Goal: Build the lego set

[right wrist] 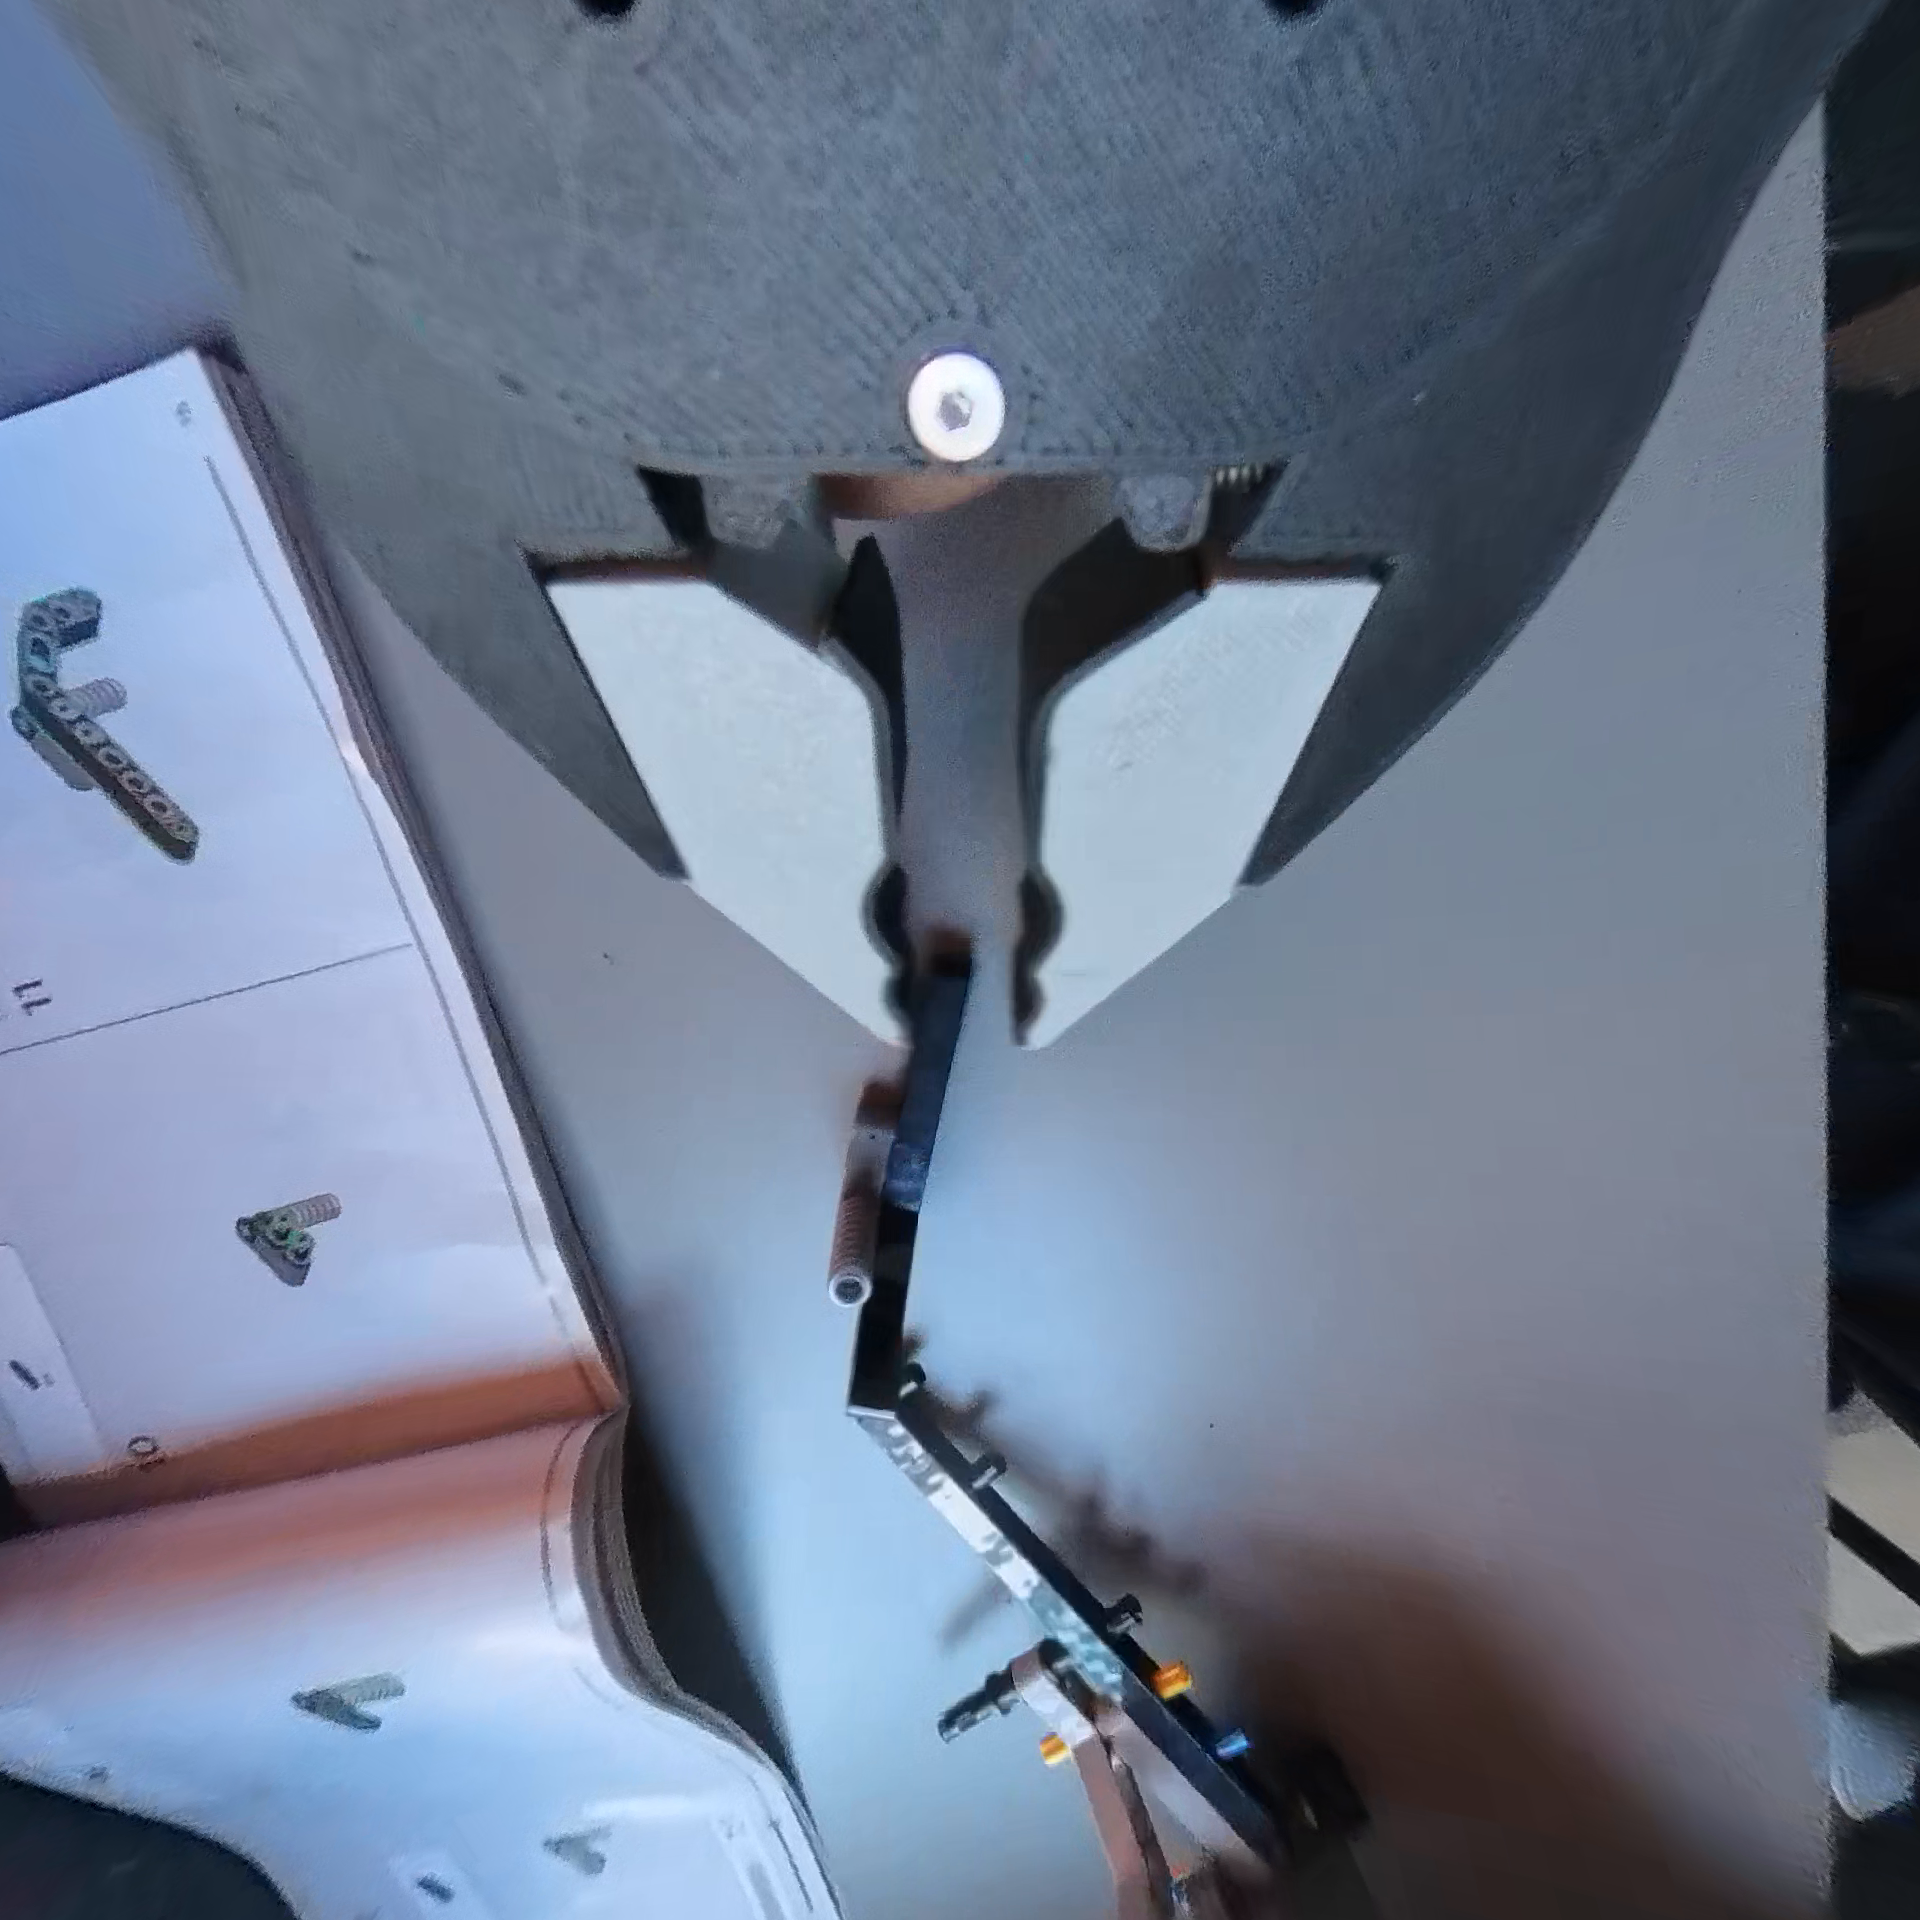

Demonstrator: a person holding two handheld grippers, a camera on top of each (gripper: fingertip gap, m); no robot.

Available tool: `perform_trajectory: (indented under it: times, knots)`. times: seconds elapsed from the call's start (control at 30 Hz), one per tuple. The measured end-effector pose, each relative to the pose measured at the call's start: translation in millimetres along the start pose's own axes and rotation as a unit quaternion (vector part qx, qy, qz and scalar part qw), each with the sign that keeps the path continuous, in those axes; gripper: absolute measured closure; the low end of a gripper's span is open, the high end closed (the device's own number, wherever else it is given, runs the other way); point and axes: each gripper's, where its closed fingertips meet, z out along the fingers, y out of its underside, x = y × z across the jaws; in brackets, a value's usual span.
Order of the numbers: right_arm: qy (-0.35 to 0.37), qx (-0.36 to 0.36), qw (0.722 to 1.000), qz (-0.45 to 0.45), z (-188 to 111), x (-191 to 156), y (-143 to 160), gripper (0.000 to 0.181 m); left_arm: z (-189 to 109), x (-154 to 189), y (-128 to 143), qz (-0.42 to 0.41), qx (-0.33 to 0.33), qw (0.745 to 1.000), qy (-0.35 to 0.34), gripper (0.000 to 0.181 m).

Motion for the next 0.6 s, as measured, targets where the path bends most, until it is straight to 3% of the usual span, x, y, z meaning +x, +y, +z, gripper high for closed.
perform_trajectory:
  times: [0.23,0.33,0.4,0.5,0.6]
  knots:
    - [0.128,0.036,0.984,-0.119,-17,22,-18,0.176,0,0,0,0.000,0.001,1.000,0.002,0.139]
    - [0.266,0.086,0.933,-0.226,-40,37,-42,0.181,-1,0,-1,0.000,0.006,1.000,0.001,0.139]
    - [0.309,0.088,0.908,-0.268,-47,37,-41,0.181,-2,0,-3,0.000,0.011,1.000,-0.001,0.139]
    - [0.298,0.032,0.919,-0.258,-38,41,-9,0.181,-3,-1,-4,-0.001,0.016,1.000,-0.005,0.139]
    - [0.296,0.064,0.933,-0.193,-53,50,-7,0.177,-3,-1,-3,-0.002,0.015,1.000,-0.004,0.139]
